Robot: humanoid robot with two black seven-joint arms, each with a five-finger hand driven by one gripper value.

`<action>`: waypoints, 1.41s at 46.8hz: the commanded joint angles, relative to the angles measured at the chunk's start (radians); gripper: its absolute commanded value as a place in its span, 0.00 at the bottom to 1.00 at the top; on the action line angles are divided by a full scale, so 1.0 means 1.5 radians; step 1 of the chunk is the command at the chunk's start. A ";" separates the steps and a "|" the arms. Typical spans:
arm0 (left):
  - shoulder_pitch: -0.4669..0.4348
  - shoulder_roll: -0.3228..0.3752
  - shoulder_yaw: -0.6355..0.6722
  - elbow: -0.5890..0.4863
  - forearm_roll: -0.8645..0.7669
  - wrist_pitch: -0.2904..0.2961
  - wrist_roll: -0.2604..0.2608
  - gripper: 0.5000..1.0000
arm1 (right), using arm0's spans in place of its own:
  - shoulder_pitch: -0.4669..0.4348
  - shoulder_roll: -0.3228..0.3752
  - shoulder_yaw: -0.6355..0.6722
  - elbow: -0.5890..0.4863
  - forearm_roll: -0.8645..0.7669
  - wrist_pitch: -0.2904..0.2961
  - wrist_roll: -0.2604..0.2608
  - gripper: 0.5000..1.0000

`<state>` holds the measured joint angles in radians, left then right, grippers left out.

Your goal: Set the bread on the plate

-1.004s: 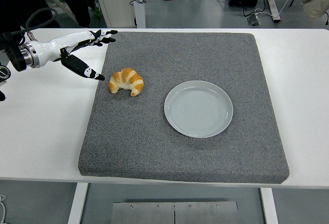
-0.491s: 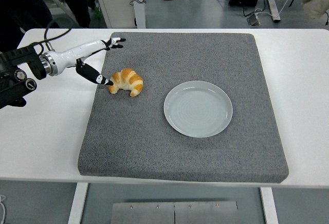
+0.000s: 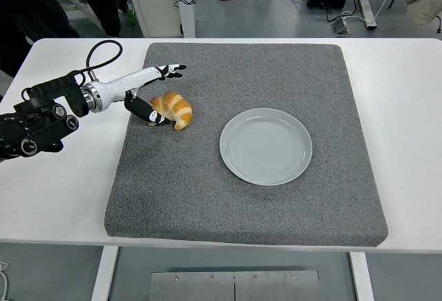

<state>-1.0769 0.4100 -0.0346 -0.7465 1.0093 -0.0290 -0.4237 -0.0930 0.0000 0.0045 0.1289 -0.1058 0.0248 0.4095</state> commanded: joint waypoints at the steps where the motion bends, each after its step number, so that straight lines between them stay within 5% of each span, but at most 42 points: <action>1: 0.000 -0.017 0.014 0.016 -0.002 0.001 -0.010 0.94 | 0.000 0.000 0.000 0.000 0.000 0.000 0.000 1.00; 35: 0.013 -0.068 0.033 0.073 -0.009 0.044 -0.032 0.86 | 0.000 0.000 0.000 0.000 0.000 0.000 0.000 1.00; 41: 0.013 -0.078 0.033 0.092 -0.009 0.046 -0.029 0.67 | 0.000 0.000 0.001 -0.001 0.000 0.000 0.000 1.00; 52: 0.014 -0.079 0.034 0.100 -0.007 0.046 -0.022 0.01 | -0.001 0.000 0.000 -0.001 0.000 0.000 0.000 1.00; 66: 0.000 -0.076 0.061 0.100 -0.010 0.058 -0.025 0.00 | -0.001 0.000 0.000 0.000 -0.001 0.000 0.000 1.00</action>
<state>-1.0704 0.2942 0.0563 -0.5968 0.9965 0.0503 -0.4612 -0.0950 0.0000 0.0046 0.1277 -0.1065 0.0244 0.4096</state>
